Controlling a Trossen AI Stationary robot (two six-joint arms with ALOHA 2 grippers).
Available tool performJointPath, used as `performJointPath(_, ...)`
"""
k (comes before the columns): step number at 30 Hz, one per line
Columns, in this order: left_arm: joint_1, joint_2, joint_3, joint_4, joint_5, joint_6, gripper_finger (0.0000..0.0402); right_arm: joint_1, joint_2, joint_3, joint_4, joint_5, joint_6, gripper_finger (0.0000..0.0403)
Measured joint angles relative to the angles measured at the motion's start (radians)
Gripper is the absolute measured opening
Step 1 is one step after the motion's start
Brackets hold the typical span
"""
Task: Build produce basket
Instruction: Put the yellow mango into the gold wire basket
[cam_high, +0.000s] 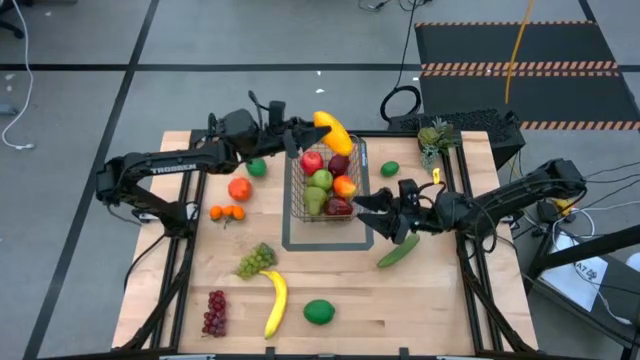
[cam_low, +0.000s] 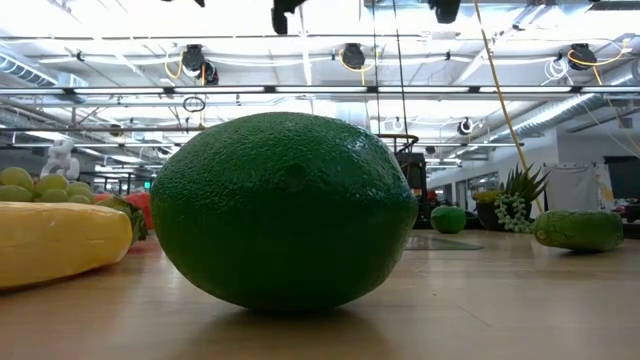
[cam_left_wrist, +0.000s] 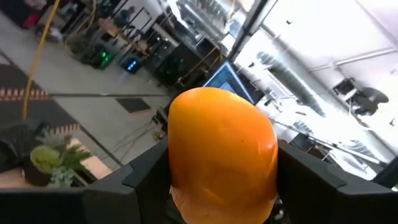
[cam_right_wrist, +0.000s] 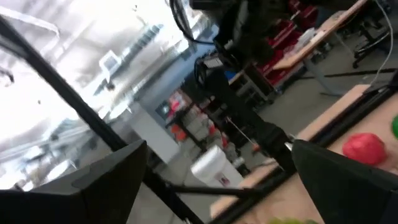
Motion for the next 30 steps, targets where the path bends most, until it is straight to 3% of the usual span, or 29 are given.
performJointPath(7, 0.006, -0.012, 0.009, -0.109, -0.046, 0.027, 0.0250, -0.086, -0.177, 0.000, -0.278, -0.069, -0.062, 0.0392)
performJointPath(14, -0.009, -0.012, 0.090, -0.520, -0.148, 0.120, 0.0254, -0.174, -0.323, 0.000, -0.428, -0.068, -0.194, 0.0392)
performJointPath(23, 0.013, 0.017, 0.091, -0.871, -0.248, 0.070, 0.0255, -0.243, -0.449, 0.000, -0.565, -0.070, -0.253, 0.0392)
performJointPath(30, 0.011, 0.111, 0.092, -0.893, -0.336, 0.182, 0.0255, -0.243, -0.495, -0.001, -0.645, -0.096, -0.248, 0.0392)
